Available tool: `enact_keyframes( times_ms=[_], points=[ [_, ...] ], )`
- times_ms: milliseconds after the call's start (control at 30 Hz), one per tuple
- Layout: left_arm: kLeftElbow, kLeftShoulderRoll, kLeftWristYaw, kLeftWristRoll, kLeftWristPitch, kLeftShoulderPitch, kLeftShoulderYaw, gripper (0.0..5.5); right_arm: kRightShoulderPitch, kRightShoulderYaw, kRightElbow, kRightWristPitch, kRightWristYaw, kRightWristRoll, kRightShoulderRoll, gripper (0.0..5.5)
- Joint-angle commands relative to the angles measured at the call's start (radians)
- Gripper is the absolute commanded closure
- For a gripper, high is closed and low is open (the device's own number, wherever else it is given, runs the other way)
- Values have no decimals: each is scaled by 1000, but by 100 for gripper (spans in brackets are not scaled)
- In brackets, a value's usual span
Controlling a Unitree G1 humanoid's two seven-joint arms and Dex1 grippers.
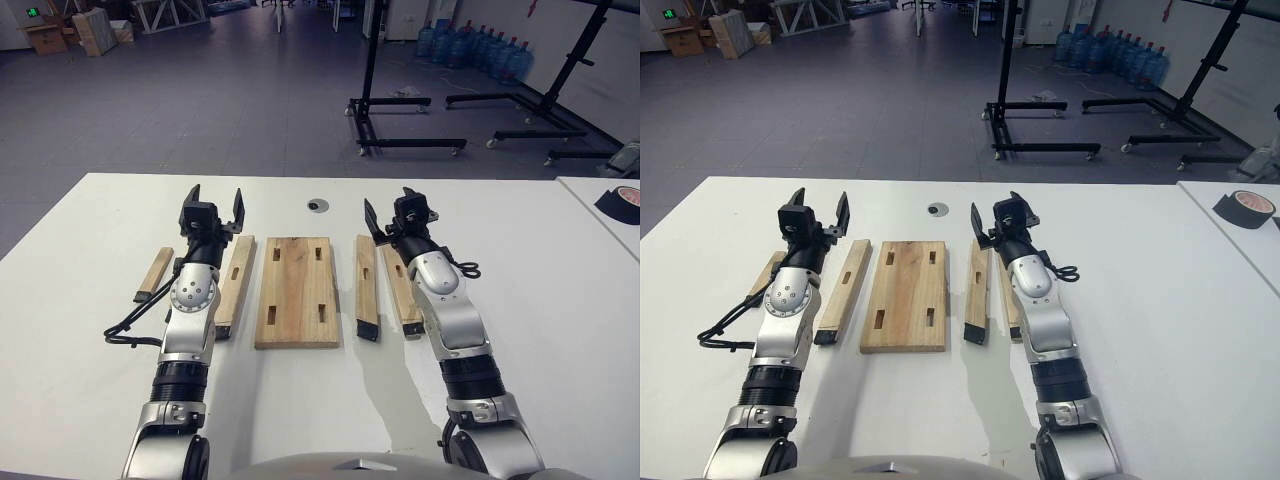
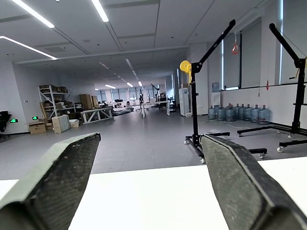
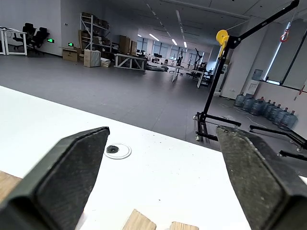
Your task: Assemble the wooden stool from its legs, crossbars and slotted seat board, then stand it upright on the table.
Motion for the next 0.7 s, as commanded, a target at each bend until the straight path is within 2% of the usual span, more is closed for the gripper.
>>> enact_keyframes(
  times_ms=[33,233,433,567,700],
  points=[
    [-10,3,-4,-17,27,-3,12,164,-55,4,31,-22,26,-26,-47,143],
    [-17,20,-4,-13,38,-13,22,164,-113,-4,122,-100,33,-31,-72,143],
    [9,1,-1,-10,20,-25,12,164,-71,-81,131,-162,-26,14,-39,143],
    [24,-5,13,14,6,-34,-2,164,-3,-143,83,-103,-97,66,18,143],
    [-1,-5,22,31,-5,-10,-10,164,61,-215,34,74,-52,134,-40,143]
  ],
)
